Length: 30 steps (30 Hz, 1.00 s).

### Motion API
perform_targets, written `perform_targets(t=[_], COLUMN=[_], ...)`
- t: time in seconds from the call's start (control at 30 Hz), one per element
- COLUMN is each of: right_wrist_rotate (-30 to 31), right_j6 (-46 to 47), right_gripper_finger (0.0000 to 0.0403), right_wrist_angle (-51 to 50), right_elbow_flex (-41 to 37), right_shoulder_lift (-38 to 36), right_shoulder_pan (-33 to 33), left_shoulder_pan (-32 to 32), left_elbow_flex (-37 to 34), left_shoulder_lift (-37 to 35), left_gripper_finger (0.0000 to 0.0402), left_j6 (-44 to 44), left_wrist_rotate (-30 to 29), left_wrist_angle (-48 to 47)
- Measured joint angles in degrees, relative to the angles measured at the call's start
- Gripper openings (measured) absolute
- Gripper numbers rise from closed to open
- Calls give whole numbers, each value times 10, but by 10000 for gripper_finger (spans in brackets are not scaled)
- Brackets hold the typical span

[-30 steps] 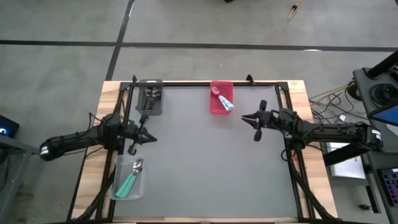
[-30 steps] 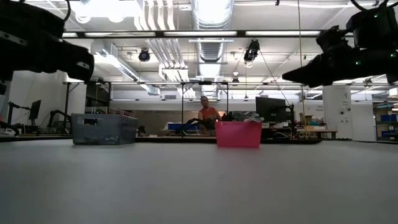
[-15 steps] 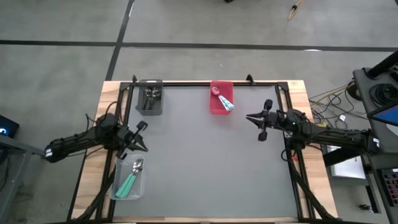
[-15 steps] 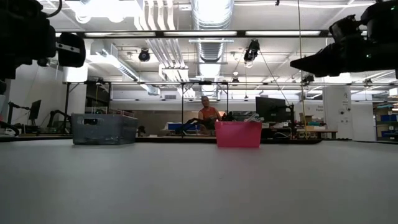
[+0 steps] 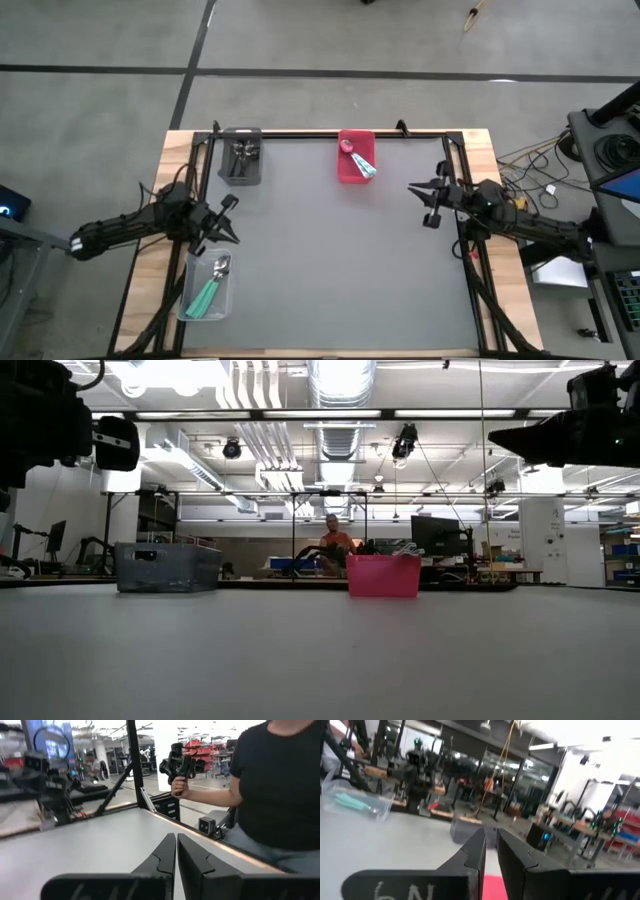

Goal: Sort silverware by color (type)
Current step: Return to Home Position

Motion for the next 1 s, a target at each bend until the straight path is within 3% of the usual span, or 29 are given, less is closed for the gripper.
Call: perform_targets(t=[0.2,0.3,1.0], right_wrist_rotate=[-4,-26,-25], right_j6=[-6,-15,-16], right_gripper_finger=[38,38,38], right_wrist_angle=[-22,-30,-29], right_elbow_flex=[-3,-3,-3], right_shoulder_lift=[-25,-26,-23], right_shoulder_pan=[0,0,0], left_shoulder_pan=[0,0,0], left_elbow_flex=[0,0,0], left_shoulder_lift=[10,14,19], left_gripper_finger=[0,0,0], left_j6=[-80,-81,-83], left_wrist_rotate=[0,-1,-2], left_wrist_angle=[1,2,9])
